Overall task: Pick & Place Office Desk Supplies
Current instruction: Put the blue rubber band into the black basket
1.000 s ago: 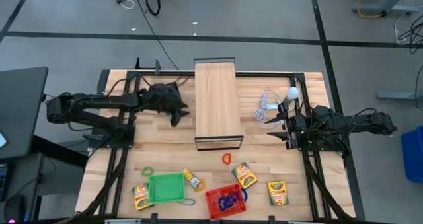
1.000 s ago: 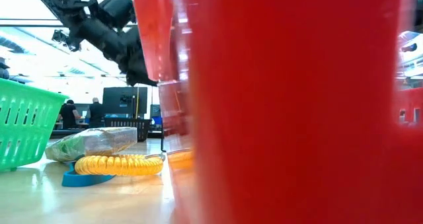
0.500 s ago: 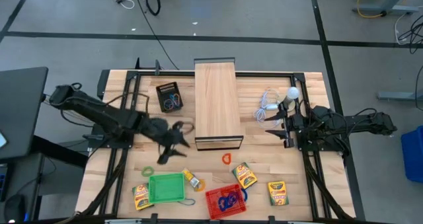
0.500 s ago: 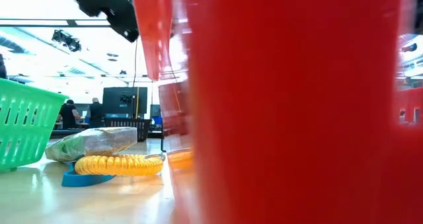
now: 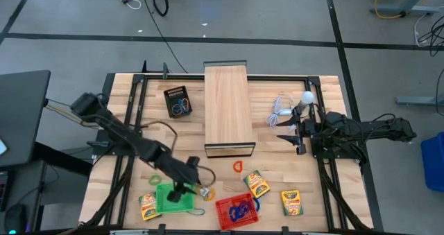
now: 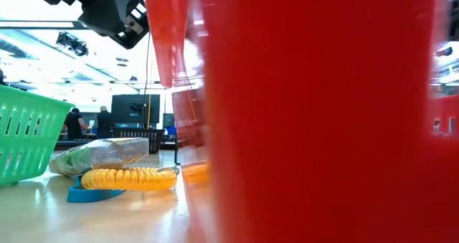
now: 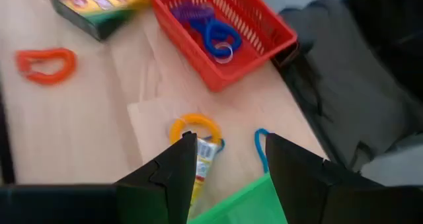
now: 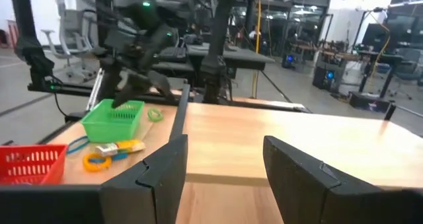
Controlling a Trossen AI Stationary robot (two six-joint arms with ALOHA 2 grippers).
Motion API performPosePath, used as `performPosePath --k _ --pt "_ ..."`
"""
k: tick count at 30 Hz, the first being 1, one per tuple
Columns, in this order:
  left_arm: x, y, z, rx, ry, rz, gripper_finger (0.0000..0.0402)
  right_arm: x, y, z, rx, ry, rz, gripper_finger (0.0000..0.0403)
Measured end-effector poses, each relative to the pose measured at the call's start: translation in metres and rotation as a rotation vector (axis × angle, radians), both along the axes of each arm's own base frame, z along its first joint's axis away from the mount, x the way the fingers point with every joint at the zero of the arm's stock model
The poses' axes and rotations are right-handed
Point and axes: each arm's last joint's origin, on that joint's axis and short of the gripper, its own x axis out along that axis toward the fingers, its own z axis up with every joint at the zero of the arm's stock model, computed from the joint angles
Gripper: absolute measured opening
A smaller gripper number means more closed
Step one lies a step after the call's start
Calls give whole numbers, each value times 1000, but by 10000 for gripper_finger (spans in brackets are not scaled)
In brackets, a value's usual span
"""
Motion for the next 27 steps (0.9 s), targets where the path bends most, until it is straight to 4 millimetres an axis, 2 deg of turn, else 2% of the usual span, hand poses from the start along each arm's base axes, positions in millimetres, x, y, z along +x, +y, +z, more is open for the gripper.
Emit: performPosePath --k 8,14,19,23,27 --pt "19 -40 2 130 130 -30 186 0 0 -3 37 31 0 205" --pt "29 -70 5 135 116 -52 186 0 0 -6 43 60 -1 205" --pt "35 -80 -7 153 140 -20 186 0 0 -6 42 66 -1 205" --pt "38 -83 -27 175 186 -23 186 0 0 -7 42 71 -1 205" --pt "42 -87 -38 153 204 -48 185 0 0 -7 42 74 -1 205"
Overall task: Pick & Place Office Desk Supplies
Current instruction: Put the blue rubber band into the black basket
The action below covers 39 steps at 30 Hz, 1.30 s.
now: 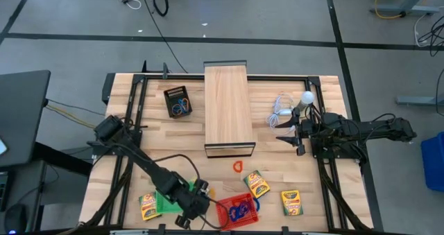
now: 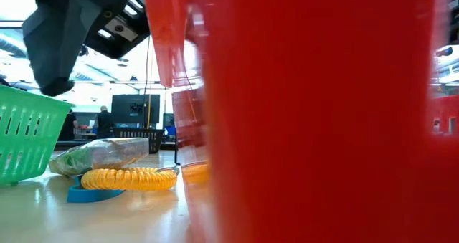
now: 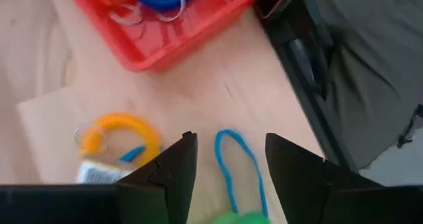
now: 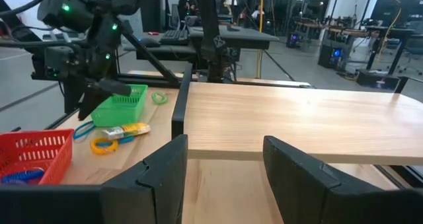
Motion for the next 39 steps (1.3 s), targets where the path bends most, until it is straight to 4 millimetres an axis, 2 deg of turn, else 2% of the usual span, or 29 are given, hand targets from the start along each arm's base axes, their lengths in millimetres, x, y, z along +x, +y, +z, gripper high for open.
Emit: performPosePath --k 7,15,22,27,33,39 --pt "5 -1 -11 14 -3 -31 176 0 0 0 -3 0 0 205" --pt "12 3 -42 26 91 -41 170 0 0 0 -3 0 1 205" --pt "12 2 -43 28 89 -24 162 0 0 0 -3 -1 1 205" --pt "12 2 -45 26 97 -20 114 0 0 0 -3 -1 1 205" --pt "12 1 -48 13 106 -40 13 0 0 0 -3 -1 1 205" --pt "10 -4 -47 39 90 -79 4 0 0 0 -3 -1 1 205"
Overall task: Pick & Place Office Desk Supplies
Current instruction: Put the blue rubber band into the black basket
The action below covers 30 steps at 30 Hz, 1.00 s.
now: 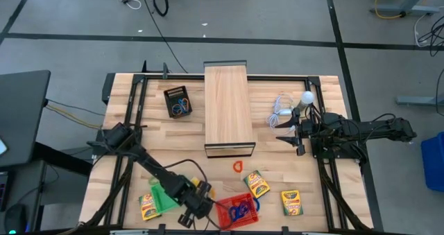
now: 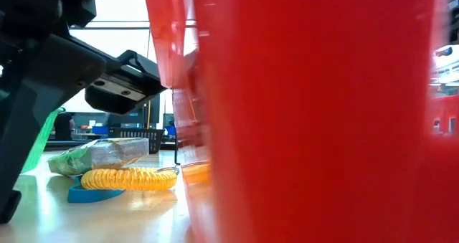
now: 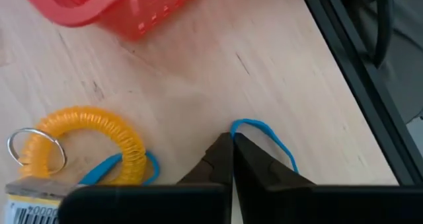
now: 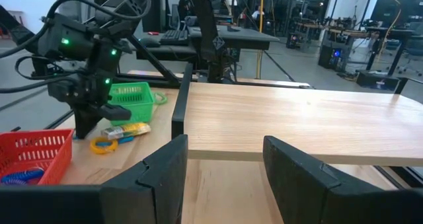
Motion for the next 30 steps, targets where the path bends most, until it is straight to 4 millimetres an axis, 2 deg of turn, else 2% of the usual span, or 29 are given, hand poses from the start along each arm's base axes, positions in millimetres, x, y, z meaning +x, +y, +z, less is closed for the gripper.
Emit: performPosePath --k 6,19,24,30 --pt "-4 -6 11 30 -46 -1 3 0 0 0 1 0 0 205" --pt "-3 -16 70 -89 -363 -122 1 0 0 0 4 0 1 205" --pt "-7 -11 81 -171 -521 -146 1 0 0 0 9 0 4 205" --pt "-18 11 77 -276 -697 -128 1 0 0 0 11 0 6 205"
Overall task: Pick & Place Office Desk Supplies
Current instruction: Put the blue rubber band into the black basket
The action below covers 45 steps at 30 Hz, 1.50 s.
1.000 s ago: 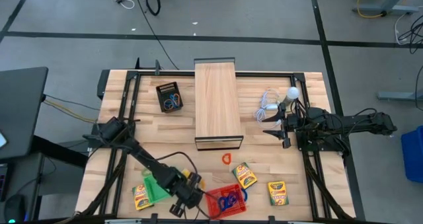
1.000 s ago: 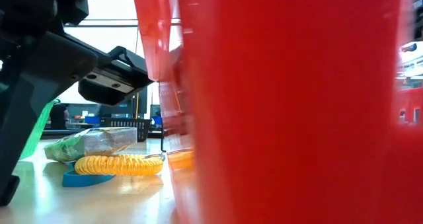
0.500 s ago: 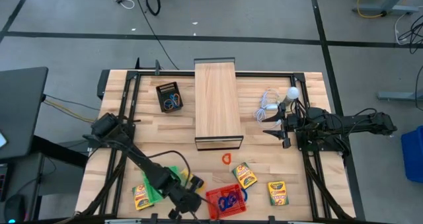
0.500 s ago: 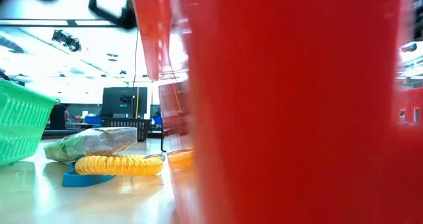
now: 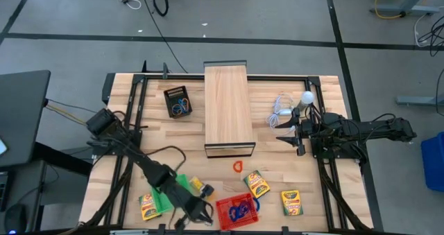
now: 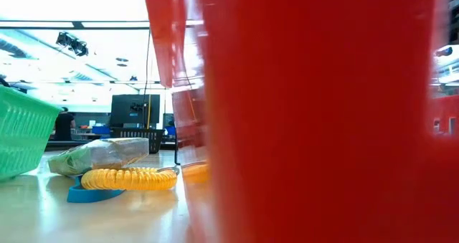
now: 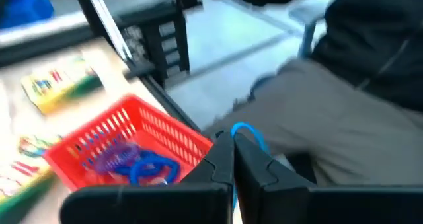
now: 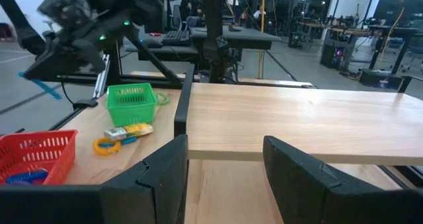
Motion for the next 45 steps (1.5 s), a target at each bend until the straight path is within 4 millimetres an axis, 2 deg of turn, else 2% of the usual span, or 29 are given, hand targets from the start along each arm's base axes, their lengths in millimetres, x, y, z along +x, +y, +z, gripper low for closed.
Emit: performPosePath --k 6,15,19,23,28,33,41,45 --pt "-19 35 1 -5 -140 116 1 0 0 0 0 1 0 205" --pt "-43 91 19 43 -267 336 1 0 0 0 0 2 -1 205" --pt "-59 112 28 96 -318 475 1 0 0 0 0 0 -3 205" --pt "-81 135 30 136 -344 689 1 0 0 0 0 3 -3 205" --pt "-102 167 29 155 -342 996 1 0 0 -1 0 6 -3 205" --pt "-110 201 21 189 -283 1266 1 0 0 0 0 0 -3 205" --pt "-113 259 -4 276 -81 1560 1 0 0 0 0 2 -1 205" --pt "-117 285 -13 274 18 1635 1 0 0 0 0 4 -1 205"
